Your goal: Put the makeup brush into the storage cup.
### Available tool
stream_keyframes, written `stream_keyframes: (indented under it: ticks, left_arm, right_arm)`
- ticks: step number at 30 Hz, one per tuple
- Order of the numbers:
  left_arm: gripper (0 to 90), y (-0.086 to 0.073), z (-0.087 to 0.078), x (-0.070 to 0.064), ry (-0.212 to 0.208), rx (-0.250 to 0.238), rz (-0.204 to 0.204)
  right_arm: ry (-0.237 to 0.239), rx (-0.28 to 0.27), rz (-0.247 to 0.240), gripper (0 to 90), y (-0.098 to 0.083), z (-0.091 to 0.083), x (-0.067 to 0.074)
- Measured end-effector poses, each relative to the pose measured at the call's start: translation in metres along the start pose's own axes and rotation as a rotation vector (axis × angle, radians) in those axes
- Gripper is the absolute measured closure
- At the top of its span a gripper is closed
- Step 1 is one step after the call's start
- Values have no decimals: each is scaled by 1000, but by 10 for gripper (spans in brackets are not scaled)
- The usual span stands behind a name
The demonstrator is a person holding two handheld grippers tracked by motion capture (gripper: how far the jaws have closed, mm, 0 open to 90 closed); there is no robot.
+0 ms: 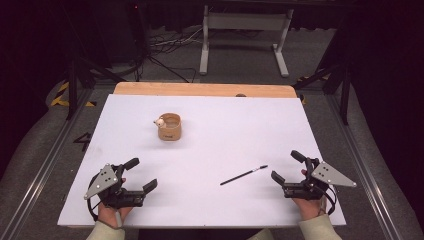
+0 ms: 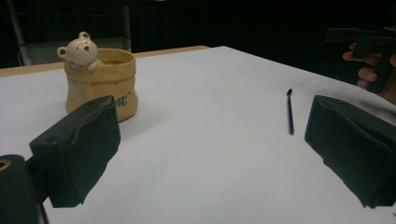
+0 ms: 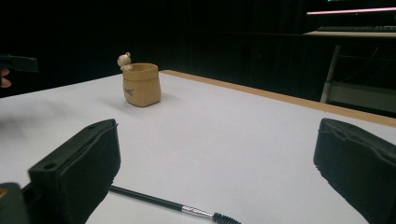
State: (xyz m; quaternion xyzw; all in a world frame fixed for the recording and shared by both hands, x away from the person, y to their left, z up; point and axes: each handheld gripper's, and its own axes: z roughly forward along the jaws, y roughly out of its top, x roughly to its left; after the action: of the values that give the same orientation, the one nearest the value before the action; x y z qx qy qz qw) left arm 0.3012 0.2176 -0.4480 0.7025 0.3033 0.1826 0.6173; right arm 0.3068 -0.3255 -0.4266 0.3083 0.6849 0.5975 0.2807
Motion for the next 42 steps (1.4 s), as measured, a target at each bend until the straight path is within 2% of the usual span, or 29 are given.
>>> stream_keyframes:
  ticks: [7, 10, 18, 24, 29, 34, 42]
  left_arm:
    - [34, 0, -1, 0, 17, -2, 13]
    - [38, 0, -1, -1, 47, 33, 40]
    - [36, 0, 1, -3, 36, 25, 63]
    - [36, 0, 3, -2, 30, 33, 54]
    - [41, -1, 5, -1, 34, 56, 66]
    - [41, -1, 4, -1, 41, 45, 58]
    - [33, -1, 5, -1, 41, 53, 61]
  right_arm:
    - [-10, 0, -16, 0, 1, 1, 0]
    - [-5, 5, -11, 0, 1, 2, 0]
    - [4, 14, -10, 0, 1, 1, 0]
    - [85, 53, -67, 0, 3, 7, 8]
    - [82, 47, -53, 2, 6, 10, 8]
    - [86, 53, -38, 0, 12, 16, 7]
    - [110, 52, -29, 1, 24, 37, 13]
